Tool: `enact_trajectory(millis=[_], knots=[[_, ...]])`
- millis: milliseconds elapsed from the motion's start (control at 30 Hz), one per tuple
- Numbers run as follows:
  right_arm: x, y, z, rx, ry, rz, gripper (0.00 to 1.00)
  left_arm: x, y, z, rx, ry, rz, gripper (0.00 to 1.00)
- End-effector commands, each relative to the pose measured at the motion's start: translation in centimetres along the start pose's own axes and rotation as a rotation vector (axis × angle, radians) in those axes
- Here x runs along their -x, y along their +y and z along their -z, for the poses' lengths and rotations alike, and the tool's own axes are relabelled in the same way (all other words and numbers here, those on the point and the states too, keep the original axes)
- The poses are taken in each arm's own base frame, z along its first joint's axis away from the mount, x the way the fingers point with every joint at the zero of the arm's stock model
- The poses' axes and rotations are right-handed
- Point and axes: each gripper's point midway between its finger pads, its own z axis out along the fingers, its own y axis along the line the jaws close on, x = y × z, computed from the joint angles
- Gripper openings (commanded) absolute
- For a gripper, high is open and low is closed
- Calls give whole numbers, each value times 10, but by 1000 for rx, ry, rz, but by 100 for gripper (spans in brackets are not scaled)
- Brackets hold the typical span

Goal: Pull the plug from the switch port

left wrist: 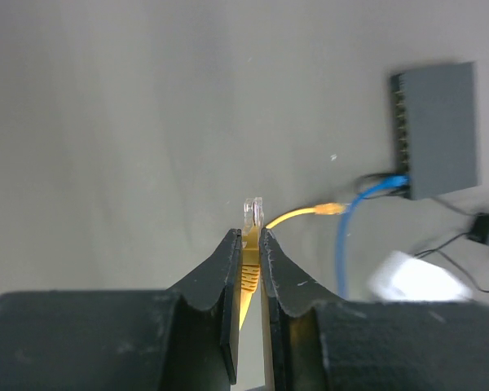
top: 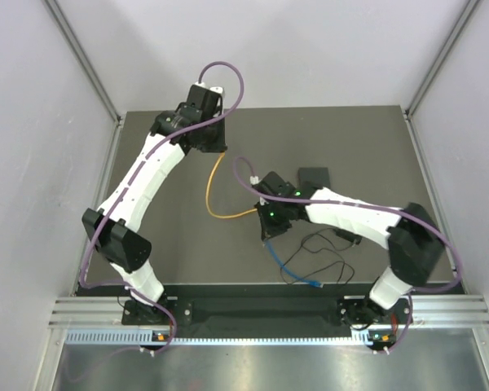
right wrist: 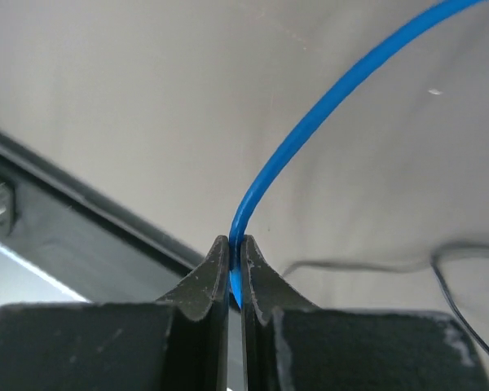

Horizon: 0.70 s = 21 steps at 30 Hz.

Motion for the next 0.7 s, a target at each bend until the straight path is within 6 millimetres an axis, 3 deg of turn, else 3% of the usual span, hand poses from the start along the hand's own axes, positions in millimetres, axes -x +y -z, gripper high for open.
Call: enact_trajectory(millis=[0, 100, 200, 333, 667], knots=[[19, -6, 33, 15, -155, 13, 0, 4, 13, 4, 57, -2, -8, 0], [2, -30, 33, -26, -114, -43, 0, 13, 34, 9, 151, -31, 31, 0], [-17, -47, 25, -63, -74, -81, 0, 25, 67, 24, 281, -101, 92, 0], [-19, -54, 26, -73, -79, -110, 0, 44, 90, 33, 275, -201, 152, 0], [-22, -58, 21, -64, -43, -100, 0, 88, 102, -7, 139, -228, 242, 0]])
